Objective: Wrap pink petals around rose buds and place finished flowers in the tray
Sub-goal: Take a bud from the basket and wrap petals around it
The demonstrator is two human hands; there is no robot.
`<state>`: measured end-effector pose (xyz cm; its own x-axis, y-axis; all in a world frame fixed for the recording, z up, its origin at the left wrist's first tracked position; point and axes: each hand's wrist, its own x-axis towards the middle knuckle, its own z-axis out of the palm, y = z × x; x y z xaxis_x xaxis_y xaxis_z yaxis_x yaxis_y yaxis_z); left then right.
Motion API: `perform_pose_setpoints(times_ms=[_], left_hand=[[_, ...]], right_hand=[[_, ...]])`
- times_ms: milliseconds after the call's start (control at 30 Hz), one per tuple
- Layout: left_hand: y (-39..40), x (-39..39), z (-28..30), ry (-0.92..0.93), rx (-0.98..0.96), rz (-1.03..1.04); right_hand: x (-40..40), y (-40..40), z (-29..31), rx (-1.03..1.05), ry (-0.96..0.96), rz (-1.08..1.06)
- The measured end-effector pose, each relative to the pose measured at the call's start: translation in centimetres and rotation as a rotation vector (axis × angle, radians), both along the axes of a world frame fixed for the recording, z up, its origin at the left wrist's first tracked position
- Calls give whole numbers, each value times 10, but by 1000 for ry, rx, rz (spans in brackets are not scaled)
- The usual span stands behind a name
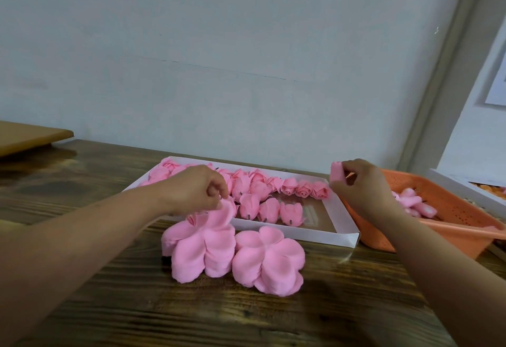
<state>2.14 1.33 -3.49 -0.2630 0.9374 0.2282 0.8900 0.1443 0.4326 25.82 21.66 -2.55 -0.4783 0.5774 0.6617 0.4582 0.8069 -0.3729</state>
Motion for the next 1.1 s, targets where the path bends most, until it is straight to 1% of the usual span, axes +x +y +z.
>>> perform_pose_setpoints(times_ms=[100, 267, 367, 500, 567, 700, 867, 967, 1100], left_hand=[[1, -1, 0, 4, -26, -22], [-1, 3, -7, 143, -113, -47], [0, 7, -12, 247, -120, 11], [-1, 8, -11, 347, -90, 75], [-3, 9, -11, 351, -66, 69], [-6, 5, -6, 288, -40, 4], [-9, -3, -18, 236, -131, -67], [-7, 1, -32, 247, -131, -62], [-3, 2, -36, 299, -132, -34]], right_hand=[[-4, -11, -6, -25, -27, 54], [-8, -18, -14, -49, -38, 53], [-7, -20, -18, -76, -37, 68], [-7, -25, -19, -37, -31, 81], [-7, -25, -19, -29, -46, 75], [-8, -26, -21, -24, -61, 69], [-7, -30, -23, -39, -51, 110], [-7, -38, -23, -77, -25, 109], [-6, -44, -22, -108, -23, 117]])
